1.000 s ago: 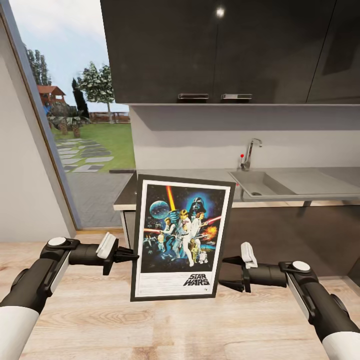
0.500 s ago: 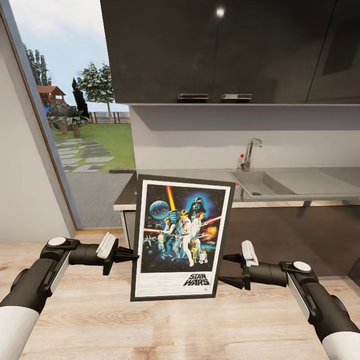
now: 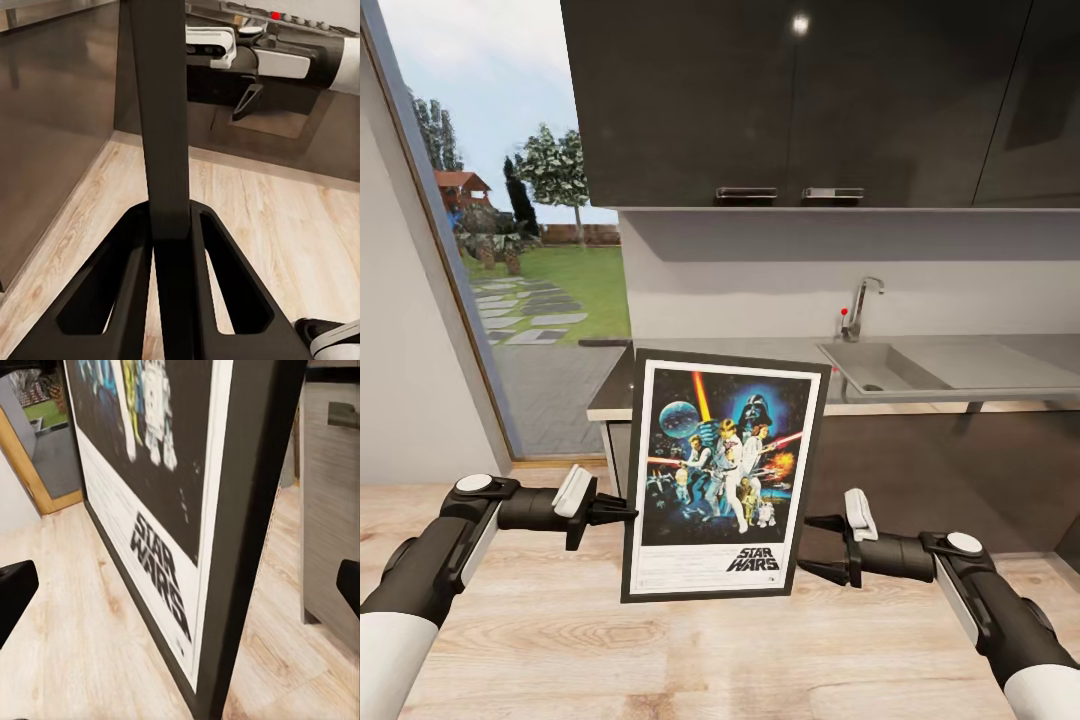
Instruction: Pick up the poster from the kitchen countertop and hang it on one of the wall nails in the kitchen.
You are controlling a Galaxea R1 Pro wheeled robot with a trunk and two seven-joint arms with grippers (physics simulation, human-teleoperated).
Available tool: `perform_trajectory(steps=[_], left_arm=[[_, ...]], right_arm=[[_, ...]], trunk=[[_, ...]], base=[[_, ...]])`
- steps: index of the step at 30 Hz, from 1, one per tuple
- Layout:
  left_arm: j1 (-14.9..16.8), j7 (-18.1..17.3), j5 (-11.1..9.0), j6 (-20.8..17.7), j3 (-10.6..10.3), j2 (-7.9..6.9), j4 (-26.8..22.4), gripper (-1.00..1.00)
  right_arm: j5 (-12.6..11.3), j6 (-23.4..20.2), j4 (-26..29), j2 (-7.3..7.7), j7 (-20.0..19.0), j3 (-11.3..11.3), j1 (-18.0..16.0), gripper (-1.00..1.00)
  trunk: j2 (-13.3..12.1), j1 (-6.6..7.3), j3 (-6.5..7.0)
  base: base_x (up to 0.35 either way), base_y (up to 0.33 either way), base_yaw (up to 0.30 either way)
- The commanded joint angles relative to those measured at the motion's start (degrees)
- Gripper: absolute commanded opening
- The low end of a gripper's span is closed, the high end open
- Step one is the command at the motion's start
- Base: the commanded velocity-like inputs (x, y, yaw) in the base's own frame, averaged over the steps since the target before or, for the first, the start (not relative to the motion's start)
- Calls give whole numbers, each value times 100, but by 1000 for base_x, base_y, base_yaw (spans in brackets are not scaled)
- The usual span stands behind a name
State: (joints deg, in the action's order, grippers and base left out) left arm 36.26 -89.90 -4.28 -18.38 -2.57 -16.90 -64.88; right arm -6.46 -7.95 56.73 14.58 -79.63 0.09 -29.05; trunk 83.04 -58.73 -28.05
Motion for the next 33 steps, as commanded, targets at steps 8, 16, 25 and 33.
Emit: perform_trajectory(steps=[8,16,25,33], left_arm=[[4,-10,-20,-43,-9,-6,-6,-100],[4,-10,-145,-43,-13,-6,-7,-100],[4,-10,-287,-43,-12,-12,-7,-100],[4,-10,-300,-43,-15,-15,-7,-100]], right_arm=[[-18,5,-52,1,-18,0,-4,100],[-7,28,-166,-3,-18,18,-5,100],[18,38,-227,-124,-12,26,-7,100],[30,39,-229,-147,-11,26,-11,100]], trunk=[[4,0,-6],[4,0,-6],[4,0,-6],[4,0,-6]], base=[[0,0,0],[0,0,0],[0,0,0],[0,0,0]])
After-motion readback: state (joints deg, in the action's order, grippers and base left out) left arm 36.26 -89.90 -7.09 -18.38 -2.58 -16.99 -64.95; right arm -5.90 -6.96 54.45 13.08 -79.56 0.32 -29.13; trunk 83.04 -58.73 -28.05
